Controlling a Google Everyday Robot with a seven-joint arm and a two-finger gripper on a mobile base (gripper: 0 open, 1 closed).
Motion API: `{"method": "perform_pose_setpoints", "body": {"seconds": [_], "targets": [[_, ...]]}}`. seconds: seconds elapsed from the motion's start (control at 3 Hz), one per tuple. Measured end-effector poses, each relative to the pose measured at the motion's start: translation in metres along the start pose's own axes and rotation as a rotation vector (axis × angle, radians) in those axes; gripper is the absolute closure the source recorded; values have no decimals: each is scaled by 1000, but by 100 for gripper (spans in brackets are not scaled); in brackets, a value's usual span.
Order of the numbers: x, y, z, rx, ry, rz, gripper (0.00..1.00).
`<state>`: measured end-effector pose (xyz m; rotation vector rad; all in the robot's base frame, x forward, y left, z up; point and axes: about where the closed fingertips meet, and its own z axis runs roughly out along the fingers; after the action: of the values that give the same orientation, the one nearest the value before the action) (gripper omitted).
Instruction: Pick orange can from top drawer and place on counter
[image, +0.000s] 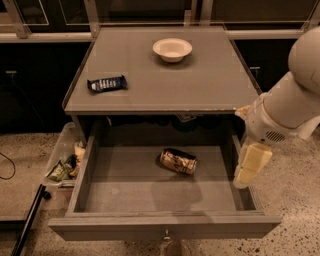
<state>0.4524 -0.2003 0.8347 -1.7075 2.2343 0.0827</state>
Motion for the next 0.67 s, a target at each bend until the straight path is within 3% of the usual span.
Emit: {"method": "perform_pose_setpoints", "body": {"seconds": [0.67], "targets": [[-2,-7,93,-46,-83,-53,0]]}}
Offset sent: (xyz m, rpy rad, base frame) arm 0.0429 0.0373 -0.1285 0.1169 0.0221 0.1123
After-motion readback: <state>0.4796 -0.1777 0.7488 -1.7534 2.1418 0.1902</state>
